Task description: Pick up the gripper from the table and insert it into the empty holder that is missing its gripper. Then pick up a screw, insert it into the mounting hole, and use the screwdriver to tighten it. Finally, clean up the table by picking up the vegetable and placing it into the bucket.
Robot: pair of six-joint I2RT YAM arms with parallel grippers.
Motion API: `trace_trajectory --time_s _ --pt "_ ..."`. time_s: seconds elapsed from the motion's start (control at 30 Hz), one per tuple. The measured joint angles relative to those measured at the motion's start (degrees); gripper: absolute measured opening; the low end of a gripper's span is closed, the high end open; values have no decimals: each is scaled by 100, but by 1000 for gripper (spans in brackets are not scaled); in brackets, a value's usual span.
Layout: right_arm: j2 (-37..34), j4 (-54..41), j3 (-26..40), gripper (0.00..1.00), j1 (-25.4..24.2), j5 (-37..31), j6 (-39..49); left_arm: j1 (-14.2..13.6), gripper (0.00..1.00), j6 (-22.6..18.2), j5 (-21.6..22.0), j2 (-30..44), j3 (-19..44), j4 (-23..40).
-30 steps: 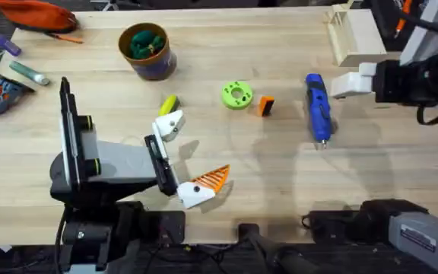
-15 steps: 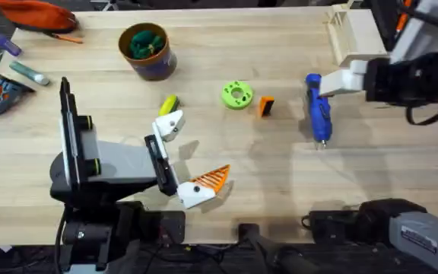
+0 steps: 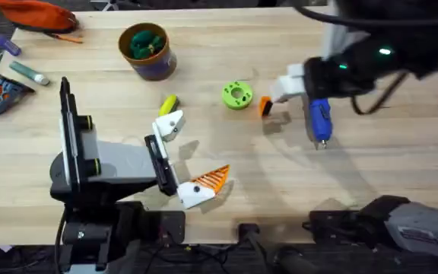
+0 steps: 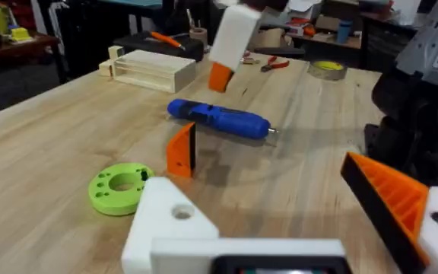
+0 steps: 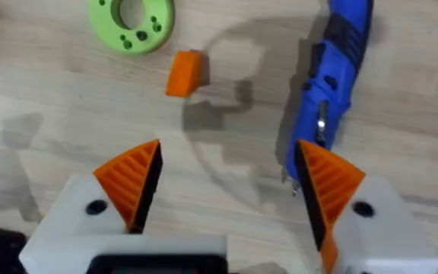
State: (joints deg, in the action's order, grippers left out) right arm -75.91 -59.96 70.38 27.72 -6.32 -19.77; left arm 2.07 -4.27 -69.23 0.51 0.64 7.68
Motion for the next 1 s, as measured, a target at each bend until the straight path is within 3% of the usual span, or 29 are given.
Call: trace_trajectory --time_s 0.3,0.7,1.0 --pt "-934 36 383 994 401 -292 -761 0 986 0 0 0 0 0" --pt "-1803 149 383 991 399 -168 -438 0 986 1 0 0 0 0" --pt "-1872 510 386 976 385 289 -247 0 985 2 0 0 0 0"
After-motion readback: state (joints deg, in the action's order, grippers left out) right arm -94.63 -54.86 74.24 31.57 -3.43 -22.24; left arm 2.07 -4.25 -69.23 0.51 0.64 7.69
